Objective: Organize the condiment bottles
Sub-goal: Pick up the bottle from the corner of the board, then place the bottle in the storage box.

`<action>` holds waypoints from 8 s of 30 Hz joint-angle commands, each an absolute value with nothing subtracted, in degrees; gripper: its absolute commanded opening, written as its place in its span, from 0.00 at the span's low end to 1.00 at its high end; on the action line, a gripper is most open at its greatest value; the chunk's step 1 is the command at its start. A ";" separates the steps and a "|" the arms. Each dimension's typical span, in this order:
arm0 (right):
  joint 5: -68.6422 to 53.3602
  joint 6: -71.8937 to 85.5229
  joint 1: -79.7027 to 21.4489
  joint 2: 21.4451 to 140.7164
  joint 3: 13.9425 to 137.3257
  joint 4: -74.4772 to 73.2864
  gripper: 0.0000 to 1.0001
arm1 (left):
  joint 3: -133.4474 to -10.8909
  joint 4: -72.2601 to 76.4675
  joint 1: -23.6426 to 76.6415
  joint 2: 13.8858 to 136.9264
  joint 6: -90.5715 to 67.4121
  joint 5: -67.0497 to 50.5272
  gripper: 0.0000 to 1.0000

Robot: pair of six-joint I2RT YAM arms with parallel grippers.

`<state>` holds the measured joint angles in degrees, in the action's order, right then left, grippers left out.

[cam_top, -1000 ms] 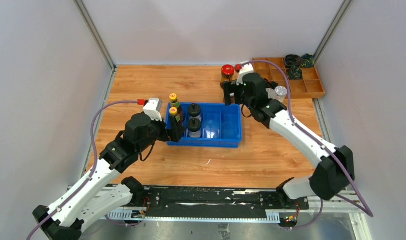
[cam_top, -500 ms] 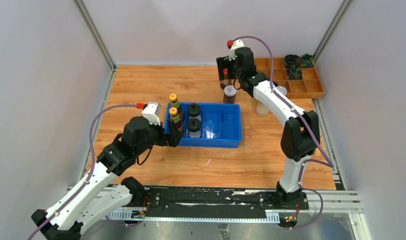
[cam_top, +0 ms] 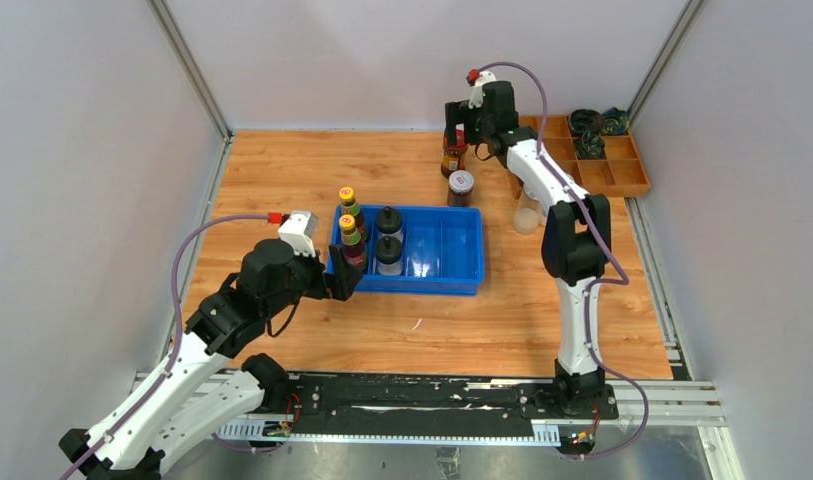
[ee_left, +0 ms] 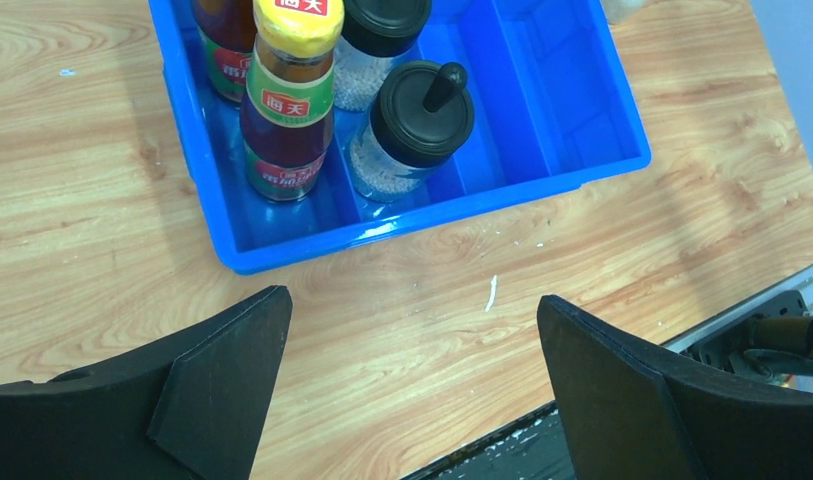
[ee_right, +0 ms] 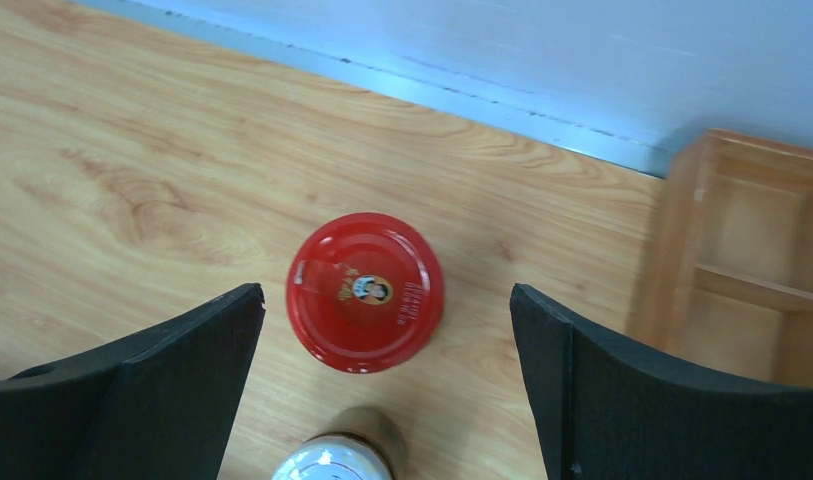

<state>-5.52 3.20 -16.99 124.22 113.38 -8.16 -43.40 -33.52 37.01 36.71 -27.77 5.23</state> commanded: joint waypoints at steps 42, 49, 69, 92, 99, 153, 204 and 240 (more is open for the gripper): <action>4.12 -0.35 -21.44 134.60 123.49 -12.73 0.59 | -44.82 -37.75 37.61 34.98 -27.33 5.53 1.00; 4.23 1.12 -21.52 130.88 123.14 -11.97 0.59 | -44.15 -37.71 37.64 34.29 -27.72 5.31 1.00; 5.14 -2.89 -24.18 119.99 124.51 -14.16 0.59 | -42.98 -37.85 37.62 33.18 -28.83 4.81 1.00; 5.55 -5.20 -34.14 89.02 97.31 -23.33 0.59 | -44.99 -39.02 37.62 33.04 -28.49 5.55 1.00; -1.92 -4.07 -35.49 81.89 89.30 -26.11 0.59 | -45.26 -39.21 37.62 33.22 -28.78 5.65 1.00; -3.07 -0.35 -46.46 84.90 72.55 -11.26 0.58 | -43.95 -39.37 37.66 32.38 -30.46 6.05 1.00; 3.27 -0.35 -45.43 87.20 56.88 10.53 0.57 | -45.31 -40.55 37.62 33.18 -30.10 5.97 1.00; 3.01 -0.35 -45.38 87.26 54.43 9.00 0.57 | -43.77 -40.20 37.63 32.96 -30.77 6.43 1.00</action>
